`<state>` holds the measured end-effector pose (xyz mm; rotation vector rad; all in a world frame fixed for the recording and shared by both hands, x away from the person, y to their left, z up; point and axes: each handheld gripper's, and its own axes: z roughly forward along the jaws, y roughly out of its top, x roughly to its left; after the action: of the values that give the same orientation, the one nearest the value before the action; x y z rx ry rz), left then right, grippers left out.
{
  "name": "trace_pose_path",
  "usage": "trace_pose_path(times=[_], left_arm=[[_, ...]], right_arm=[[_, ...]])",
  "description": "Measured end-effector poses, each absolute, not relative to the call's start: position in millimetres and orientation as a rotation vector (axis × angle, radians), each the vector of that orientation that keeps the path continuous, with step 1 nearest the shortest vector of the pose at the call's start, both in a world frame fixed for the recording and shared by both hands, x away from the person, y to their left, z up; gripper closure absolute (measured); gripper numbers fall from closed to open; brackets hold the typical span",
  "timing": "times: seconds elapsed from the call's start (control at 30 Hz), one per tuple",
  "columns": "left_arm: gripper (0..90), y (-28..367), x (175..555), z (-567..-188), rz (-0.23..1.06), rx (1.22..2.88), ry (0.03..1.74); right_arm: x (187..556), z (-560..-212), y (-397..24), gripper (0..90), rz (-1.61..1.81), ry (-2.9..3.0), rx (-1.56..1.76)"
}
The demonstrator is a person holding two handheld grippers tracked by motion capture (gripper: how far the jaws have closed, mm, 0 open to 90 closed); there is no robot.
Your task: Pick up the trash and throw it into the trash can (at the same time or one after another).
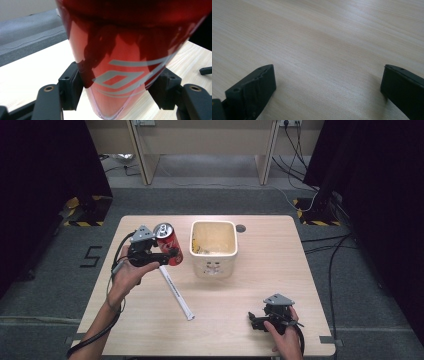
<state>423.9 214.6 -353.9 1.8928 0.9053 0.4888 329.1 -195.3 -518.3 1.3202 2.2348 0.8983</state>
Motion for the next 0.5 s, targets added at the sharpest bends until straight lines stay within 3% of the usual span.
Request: trace_pose_path(times=[0.5], left_arm=[[34.0, 206, 432, -328, 0.505, 1.888, 0.877]], right_arm=[[329, -519, -195, 0.3, 0.902, 2.232, 1.318]])
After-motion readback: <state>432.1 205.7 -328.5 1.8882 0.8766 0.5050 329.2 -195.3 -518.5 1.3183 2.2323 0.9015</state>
